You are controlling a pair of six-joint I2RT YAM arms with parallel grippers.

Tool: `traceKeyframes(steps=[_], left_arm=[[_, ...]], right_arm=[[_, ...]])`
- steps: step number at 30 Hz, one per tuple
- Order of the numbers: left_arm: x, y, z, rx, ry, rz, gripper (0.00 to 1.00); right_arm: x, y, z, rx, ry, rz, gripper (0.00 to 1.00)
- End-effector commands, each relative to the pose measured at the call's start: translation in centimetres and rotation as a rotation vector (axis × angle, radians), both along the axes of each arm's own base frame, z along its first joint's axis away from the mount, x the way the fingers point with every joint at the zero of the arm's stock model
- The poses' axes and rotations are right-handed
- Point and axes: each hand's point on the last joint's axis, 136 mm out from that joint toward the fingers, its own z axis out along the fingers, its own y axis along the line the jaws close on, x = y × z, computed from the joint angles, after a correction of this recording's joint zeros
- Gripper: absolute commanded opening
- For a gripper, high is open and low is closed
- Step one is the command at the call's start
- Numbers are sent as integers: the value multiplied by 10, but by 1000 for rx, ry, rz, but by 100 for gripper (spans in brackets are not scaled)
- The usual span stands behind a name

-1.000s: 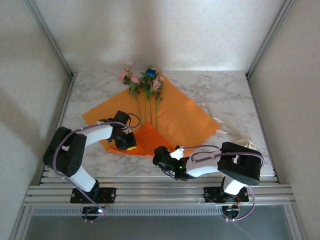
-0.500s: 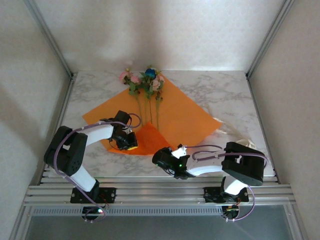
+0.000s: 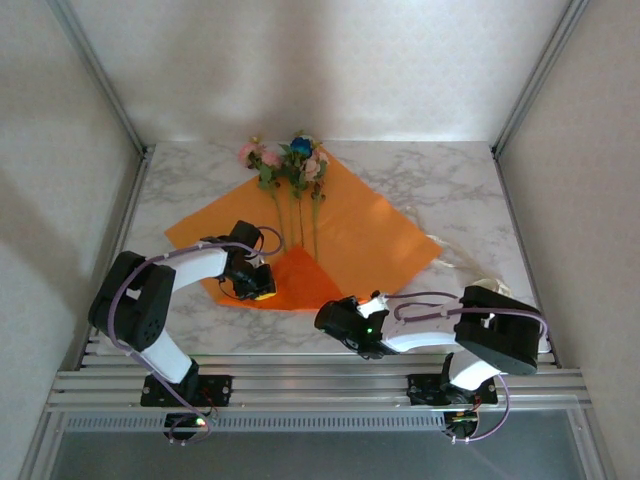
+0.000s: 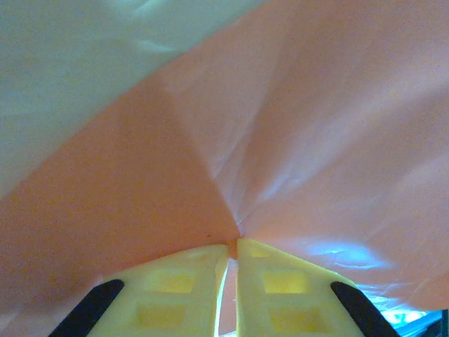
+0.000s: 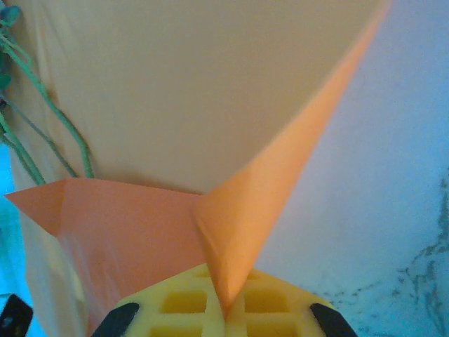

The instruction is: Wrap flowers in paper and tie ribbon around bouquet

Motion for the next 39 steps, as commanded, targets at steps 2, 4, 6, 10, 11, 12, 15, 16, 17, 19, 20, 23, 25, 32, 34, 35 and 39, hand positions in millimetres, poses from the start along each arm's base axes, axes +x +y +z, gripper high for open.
traceKeyframes(steps=[2,4,6,10,11,12,15,16,17,19,20,23,25,32,34,35,39], left_arm=[[-43,41,-45,226,158,-11,13],[-43,40,-46,226,159,-12,13],[-43,41,-46,227,161,-11,13],[-42,41,-45,229,159,-10,13],[-41,40,-45,228,158,-9,13],[-41,40,-45,227,157,-10,13],[-41,40,-45,225,157,-8,13],[-41,39,-45,224,159,-8,13],[-41,39,-45,222,158,-7,13],[-41,39,-45,221,160,-7,13],[-41,39,-45,221,159,-7,13],[-41,38,-45,220,162,-6,13],[-40,38,-45,217,160,-5,12],[-42,38,-46,214,164,-3,12],[-41,37,-46,212,162,-5,12],[-41,37,-47,212,161,-5,12],[-41,37,-47,214,161,-8,12]], right_arm=[[4,-44,-4,-101,-7,-103,31],[6,-46,-6,-99,-3,-108,23],[6,-49,-8,-102,0,-117,6],[7,-56,-3,-121,-15,-127,0],[6,-58,-3,-128,-11,-131,0],[6,-59,-2,-134,-4,-134,0],[5,-59,-2,-138,3,-128,31],[5,-58,-2,-136,4,-123,30],[6,-55,-2,-130,2,-117,25],[6,-49,-4,-118,9,-103,7],[6,-45,-5,-106,11,-93,9],[5,-25,-7,-54,25,-44,34],[2,-10,-6,-24,32,-9,42],[-4,34,-7,65,45,39,39],[-4,38,-10,74,59,31,38],[-5,39,-10,71,67,31,37],[-9,26,-7,12,95,9,20]])
